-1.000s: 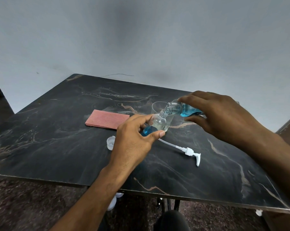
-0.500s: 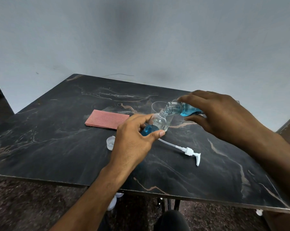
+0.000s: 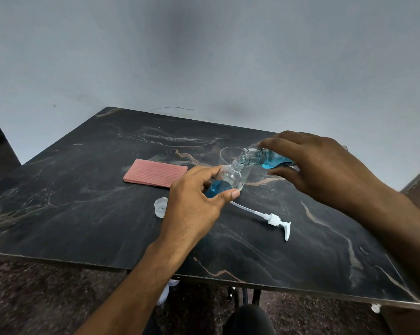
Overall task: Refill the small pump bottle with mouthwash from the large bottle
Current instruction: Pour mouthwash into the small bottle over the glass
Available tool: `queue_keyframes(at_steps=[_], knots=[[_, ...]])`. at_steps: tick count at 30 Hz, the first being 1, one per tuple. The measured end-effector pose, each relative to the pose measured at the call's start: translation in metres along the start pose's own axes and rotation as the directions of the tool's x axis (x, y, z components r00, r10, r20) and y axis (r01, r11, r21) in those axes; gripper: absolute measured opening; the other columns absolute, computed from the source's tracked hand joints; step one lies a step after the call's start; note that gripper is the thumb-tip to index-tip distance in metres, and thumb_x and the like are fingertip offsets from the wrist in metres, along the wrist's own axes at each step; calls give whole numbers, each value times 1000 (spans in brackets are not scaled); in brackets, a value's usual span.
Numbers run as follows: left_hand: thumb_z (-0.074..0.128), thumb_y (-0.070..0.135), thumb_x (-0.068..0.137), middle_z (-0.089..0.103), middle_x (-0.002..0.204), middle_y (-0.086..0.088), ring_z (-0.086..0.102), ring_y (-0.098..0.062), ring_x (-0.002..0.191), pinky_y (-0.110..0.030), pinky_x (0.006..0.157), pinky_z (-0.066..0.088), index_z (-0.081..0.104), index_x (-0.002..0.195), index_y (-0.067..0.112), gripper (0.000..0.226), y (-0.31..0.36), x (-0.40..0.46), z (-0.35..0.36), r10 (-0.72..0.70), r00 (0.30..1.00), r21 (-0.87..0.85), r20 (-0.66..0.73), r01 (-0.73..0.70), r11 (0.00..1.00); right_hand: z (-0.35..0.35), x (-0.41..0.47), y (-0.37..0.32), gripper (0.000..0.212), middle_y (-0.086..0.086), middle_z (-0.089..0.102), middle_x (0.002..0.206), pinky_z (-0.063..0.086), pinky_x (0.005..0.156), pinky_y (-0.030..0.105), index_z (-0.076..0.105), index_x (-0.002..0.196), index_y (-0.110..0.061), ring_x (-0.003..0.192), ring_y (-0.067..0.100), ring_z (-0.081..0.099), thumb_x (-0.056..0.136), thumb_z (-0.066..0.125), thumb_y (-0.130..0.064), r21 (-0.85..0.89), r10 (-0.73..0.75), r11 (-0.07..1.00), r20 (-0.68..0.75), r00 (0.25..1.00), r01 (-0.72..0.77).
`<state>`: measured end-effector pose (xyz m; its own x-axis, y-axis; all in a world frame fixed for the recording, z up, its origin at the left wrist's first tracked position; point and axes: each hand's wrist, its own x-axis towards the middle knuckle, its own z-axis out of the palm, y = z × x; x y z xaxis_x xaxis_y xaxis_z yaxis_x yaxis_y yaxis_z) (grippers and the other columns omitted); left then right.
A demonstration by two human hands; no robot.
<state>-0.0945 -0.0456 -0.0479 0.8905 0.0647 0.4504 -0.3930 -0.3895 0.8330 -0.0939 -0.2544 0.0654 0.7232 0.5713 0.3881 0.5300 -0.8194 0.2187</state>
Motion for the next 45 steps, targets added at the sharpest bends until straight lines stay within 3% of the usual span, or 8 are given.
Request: queue_keyframes(at_steps=[14,19,37,45], knots=[[88,36,74,67,103,26,56,13,103,2,82,41,72,119,36,49,1,-1,1,-13,1000,-4,-4,12,1000,2,-1,2,46,4,70,120,47,73,32,63,127,-17,99,31,67,84,79,-19,13,-3,1000,-4,1000,3],[88,36,74,67,106,26,56,15,105,4,82,39,72,121,34,49,1,-1,0,-11,1000,6,-1,11,1000,3,-1,2,47,4,70,119,41,71,28,64,126,-18,97,30,68,82,80,-19,0,-3,1000,-15,1000,3],[87,36,74,64,105,26,52,17,109,6,81,36,71,122,32,51,3,-1,-1,-8,1000,30,6,8,1000,4,-2,3,47,5,71,118,40,72,28,64,126,-16,96,31,68,82,81,-18,-2,-14,1000,-31,999,14],[87,36,74,69,111,19,58,12,102,6,81,37,72,122,30,51,5,0,0,-20,1000,35,7,20,999,4,-2,5,48,4,69,120,42,71,29,63,128,-17,98,31,68,83,80,-19,-7,-20,1000,-32,999,20]])
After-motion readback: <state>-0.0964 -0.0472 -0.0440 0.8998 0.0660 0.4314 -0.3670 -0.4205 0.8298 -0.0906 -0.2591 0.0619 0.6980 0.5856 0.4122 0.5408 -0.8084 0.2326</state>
